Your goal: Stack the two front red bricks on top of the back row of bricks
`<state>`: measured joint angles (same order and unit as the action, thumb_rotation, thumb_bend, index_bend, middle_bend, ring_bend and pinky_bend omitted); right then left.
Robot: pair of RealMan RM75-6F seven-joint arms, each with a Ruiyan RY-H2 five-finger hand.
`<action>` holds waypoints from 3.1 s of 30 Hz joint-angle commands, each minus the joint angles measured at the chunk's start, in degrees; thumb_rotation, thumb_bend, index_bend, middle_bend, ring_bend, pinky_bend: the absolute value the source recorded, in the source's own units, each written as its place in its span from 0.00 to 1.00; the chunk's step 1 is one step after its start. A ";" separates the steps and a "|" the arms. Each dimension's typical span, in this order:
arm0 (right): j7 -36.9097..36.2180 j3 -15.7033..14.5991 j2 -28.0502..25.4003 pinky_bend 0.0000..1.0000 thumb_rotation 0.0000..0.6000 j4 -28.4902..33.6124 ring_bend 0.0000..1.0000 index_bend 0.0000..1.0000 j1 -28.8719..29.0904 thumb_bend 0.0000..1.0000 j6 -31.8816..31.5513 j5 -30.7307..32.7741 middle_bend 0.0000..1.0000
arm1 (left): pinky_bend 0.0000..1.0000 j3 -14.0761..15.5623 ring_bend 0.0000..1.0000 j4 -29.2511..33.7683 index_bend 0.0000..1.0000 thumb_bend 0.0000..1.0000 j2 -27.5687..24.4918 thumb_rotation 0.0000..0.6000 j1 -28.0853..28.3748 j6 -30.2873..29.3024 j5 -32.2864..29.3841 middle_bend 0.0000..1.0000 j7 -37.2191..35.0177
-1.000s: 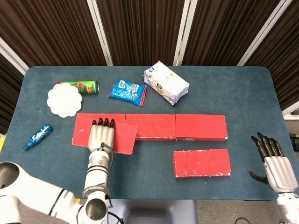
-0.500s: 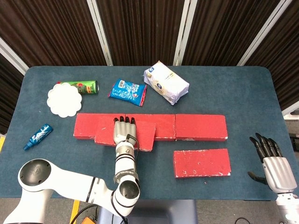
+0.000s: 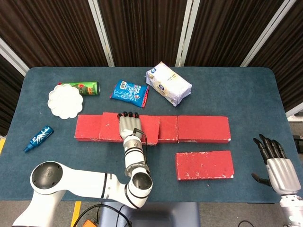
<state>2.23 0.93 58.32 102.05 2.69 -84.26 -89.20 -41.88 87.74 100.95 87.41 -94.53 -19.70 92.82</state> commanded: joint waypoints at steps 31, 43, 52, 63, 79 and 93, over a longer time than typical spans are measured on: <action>0.00 0.68 0.15 0.00 1.00 -0.51 0.02 0.16 0.17 0.00 0.29 1.79 0.00 | 0.15 -0.39 0.00 -15.80 0.00 0.26 6.72 1.00 1.23 6.47 3.27 0.07 2.44; 0.05 0.59 0.11 0.00 1.00 -0.33 0.02 0.16 0.13 0.00 0.18 1.64 0.00 | 0.16 -0.96 0.00 -17.35 0.00 0.26 7.49 1.00 0.31 4.81 3.87 0.06 3.60; 0.00 0.55 0.08 0.00 1.00 -0.28 0.02 0.16 0.11 0.00 0.16 1.56 0.00 | 0.16 -1.38 0.00 -16.62 0.00 0.26 7.99 1.00 -0.86 5.44 4.26 0.06 3.89; 0.11 0.56 0.16 0.00 1.00 -0.45 0.02 0.16 0.24 0.00 0.47 1.74 0.00 | 0.15 -2.22 0.00 -17.35 0.00 0.25 9.18 1.00 -0.38 5.40 5.08 0.06 4.07; -0.16 0.47 0.07 0.00 1.00 -0.35 0.02 0.16 0.22 0.00 0.46 1.58 0.00 | 0.15 -3.12 0.00 -17.05 0.00 0.26 9.56 1.00 -0.62 3.63 5.68 0.05 4.99; -0.38 0.49 -0.02 0.00 1.00 -0.33 0.02 0.16 0.23 0.00 0.49 1.66 0.00 | 0.14 -4.52 0.00 -15.59 0.00 0.23 9.74 1.00 -0.52 2.86 5.79 0.03 4.15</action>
<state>1.85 1.41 58.30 101.71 2.93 -83.76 -87.54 -46.36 72.24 110.61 86.82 -91.55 -13.89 96.93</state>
